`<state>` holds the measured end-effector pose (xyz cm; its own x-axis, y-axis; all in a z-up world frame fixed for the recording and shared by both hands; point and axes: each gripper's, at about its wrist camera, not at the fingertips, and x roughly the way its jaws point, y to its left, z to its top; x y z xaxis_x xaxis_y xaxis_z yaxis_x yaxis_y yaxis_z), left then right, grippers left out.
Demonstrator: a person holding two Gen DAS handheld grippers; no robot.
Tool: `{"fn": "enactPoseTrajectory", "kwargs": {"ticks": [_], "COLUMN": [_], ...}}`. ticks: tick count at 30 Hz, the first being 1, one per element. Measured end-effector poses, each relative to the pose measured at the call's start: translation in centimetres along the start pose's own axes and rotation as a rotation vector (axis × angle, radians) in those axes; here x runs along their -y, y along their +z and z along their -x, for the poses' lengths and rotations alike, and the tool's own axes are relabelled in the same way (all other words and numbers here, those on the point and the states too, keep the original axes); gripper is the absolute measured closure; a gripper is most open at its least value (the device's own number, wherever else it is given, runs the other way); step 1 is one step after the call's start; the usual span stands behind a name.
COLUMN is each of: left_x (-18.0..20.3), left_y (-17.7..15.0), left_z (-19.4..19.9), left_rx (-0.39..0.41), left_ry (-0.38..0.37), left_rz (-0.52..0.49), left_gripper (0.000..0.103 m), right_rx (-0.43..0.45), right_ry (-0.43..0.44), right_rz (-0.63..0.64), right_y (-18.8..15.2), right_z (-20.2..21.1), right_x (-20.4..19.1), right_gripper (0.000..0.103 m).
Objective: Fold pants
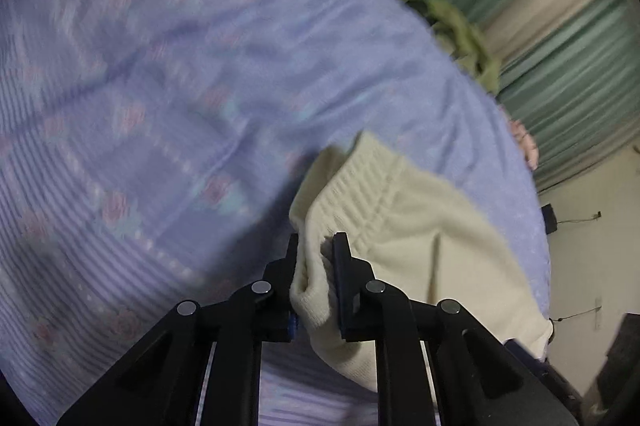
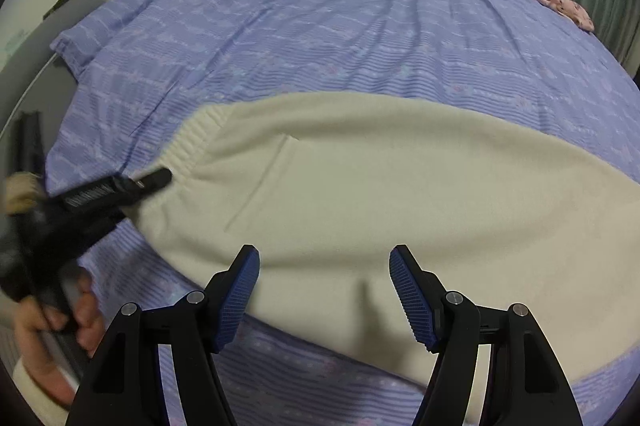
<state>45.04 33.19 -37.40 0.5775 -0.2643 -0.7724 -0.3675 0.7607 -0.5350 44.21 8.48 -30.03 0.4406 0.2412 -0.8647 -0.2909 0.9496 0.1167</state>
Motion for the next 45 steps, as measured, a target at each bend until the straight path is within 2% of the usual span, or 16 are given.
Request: {"fn": "enactPoseTrajectory", "kwargs": {"ticks": [2,4,6,7,9,14,22,26,28,30,32,35,39,43,44,45], "left_x": [-0.5,0.7,2.3,3.1,4.5,6.5,7.8,7.9,8.3,8.6,8.3,7.8,6.9,6.7,7.3,7.5], "left_y": [-0.1,0.6,1.5,2.1,3.8,7.8,7.1,6.5,6.3,6.4,6.7,6.9,6.4,6.4,6.1,5.9], "left_z": [-0.6,0.4,2.7,3.7,4.0,0.2,-7.2,-6.8,-5.2,-3.7,-3.8,-6.3,-7.5,-6.3,-5.4,-4.7], "left_rx": [-0.032,-0.01,0.086,0.129,0.122,0.028,-0.129,-0.091,-0.035,0.014,0.002,-0.073,-0.098,-0.081,-0.049,-0.031], "left_ry": [0.021,0.12,0.209,0.184,0.095,-0.033,0.01,0.027,-0.004,-0.07,-0.146,-0.029,-0.033,-0.024,-0.004,0.012], "left_rz": [-0.026,-0.104,-0.216,-0.273,-0.358,-0.419,-0.501,-0.475,-0.486,-0.462,-0.429,-0.449,-0.415,-0.395,-0.43,-0.456], "left_gripper": [0.082,0.05,0.034,0.026,0.023,0.024,0.032,0.038,0.05,0.048,0.037,0.04,0.041,0.056,0.066,0.087], "right_rx": [-0.011,-0.01,-0.002,0.006,0.026,0.047,0.031,0.021,0.016,0.016,0.018,0.007,0.01,-0.001,-0.002,-0.001], "right_ry": [0.003,0.0,0.004,0.001,-0.005,-0.007,-0.023,-0.04,-0.043,-0.04,-0.038,-0.037,-0.04,-0.048,-0.039,-0.032], "right_rz": [0.013,0.018,0.016,0.011,0.0,-0.033,-0.075,-0.082,-0.084,-0.092,-0.098,-0.105,-0.09,-0.076,-0.075,-0.073], "right_y": [0.0,-0.2,-0.3,-0.3,-0.1,0.8,1.4,1.2,1.0,0.7,0.6,0.6,0.5,0.4,0.3,0.3], "right_z": [-0.2,0.0,0.5,0.8,1.3,1.5,0.2,-0.2,-0.1,0.1,0.1,-0.2,0.0,-0.3,-0.3,-0.2], "right_x": [-0.3,-0.5,-0.4,-0.2,0.1,0.5,1.5,2.0,2.3,2.6,2.9,2.7,2.2,1.7,1.6,1.5], "right_gripper": [0.034,0.034,0.034,0.034,0.034,0.034,0.034,0.034,0.034,0.034,0.034,0.034,0.034,0.034,0.034,0.034]}}
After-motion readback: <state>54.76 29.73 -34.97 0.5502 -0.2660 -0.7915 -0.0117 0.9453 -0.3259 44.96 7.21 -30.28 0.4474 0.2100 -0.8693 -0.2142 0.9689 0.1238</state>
